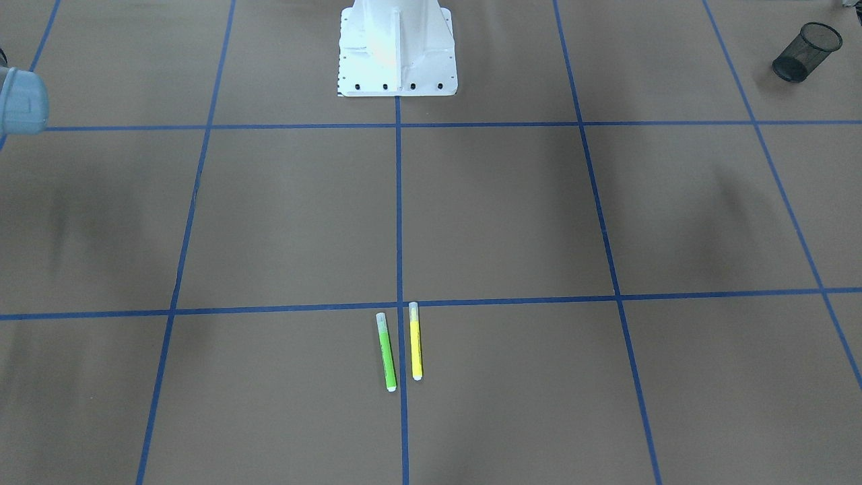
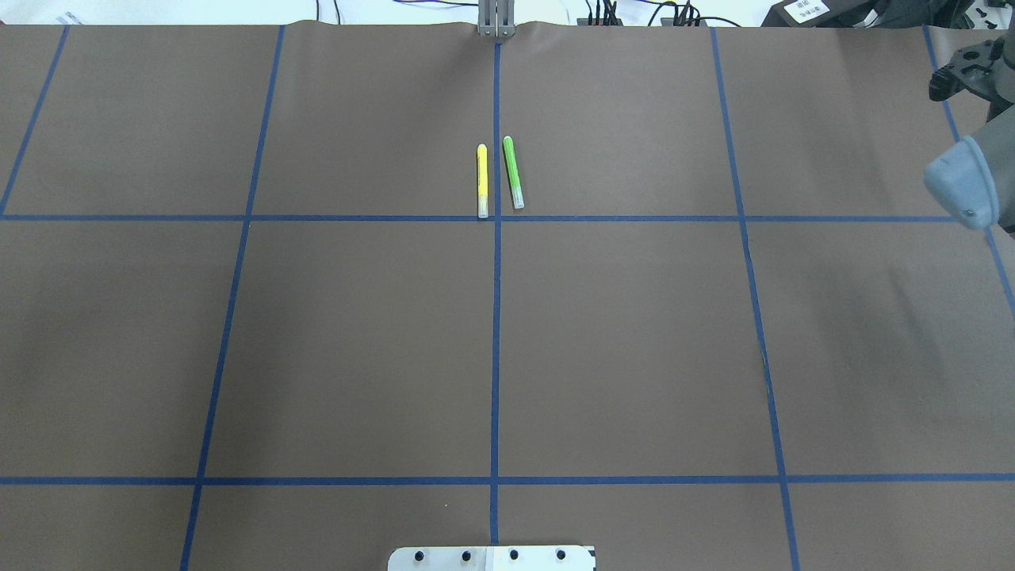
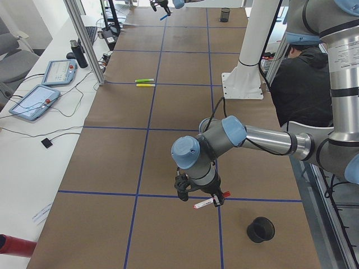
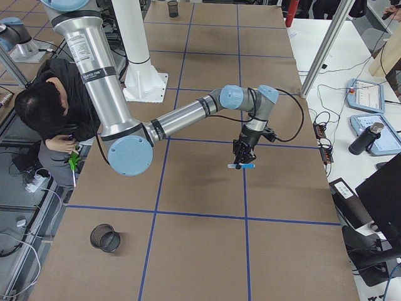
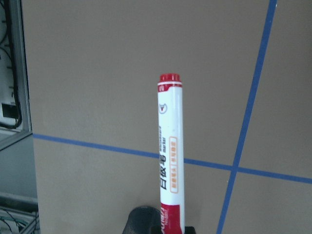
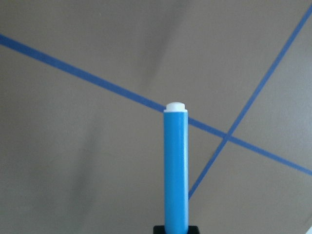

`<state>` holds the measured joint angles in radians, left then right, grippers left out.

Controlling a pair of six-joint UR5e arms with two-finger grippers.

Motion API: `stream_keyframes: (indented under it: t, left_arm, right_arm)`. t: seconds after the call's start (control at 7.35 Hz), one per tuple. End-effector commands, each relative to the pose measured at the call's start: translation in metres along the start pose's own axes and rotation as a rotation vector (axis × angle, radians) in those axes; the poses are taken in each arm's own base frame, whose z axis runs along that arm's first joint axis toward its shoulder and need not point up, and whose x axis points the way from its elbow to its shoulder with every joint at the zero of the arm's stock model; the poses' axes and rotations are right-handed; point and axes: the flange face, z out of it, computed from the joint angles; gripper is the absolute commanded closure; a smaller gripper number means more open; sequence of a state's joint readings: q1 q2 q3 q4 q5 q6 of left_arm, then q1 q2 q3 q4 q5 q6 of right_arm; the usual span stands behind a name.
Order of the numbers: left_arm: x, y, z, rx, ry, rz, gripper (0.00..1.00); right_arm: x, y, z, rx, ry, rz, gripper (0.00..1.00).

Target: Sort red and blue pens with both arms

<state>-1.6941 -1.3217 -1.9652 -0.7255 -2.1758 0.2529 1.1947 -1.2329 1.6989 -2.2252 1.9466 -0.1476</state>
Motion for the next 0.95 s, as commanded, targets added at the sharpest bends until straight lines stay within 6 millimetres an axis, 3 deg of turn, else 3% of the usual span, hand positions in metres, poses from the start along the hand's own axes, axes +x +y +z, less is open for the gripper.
stream_keyframes:
  t: [0.0,0.14,0.27,0.54,0.82]
  left_arm:
    - [-0.024,0.049,0.045,-0.079,0.096,-0.097,1.0]
    - [-0.034,0.064,0.06,-0.105,0.115,-0.132,1.0]
    - [-0.043,0.075,0.078,-0.14,0.126,-0.158,1.0]
    - [-0.068,0.091,0.121,-0.23,0.154,-0.223,1.0]
    - [-0.088,0.094,0.152,-0.299,0.177,-0.274,1.0]
  right_arm:
    - [0.023,0.036,0.005,-0.108,-0.046,0.006,1.0]
    - [0.048,0.06,0.034,-0.132,-0.122,-0.037,1.0]
    - [0.075,0.085,0.047,-0.122,-0.205,-0.019,1.0]
    - [0.088,0.111,0.075,-0.161,-0.25,0.03,1.0]
    - [0.081,0.141,0.087,-0.152,-0.283,0.042,1.0]
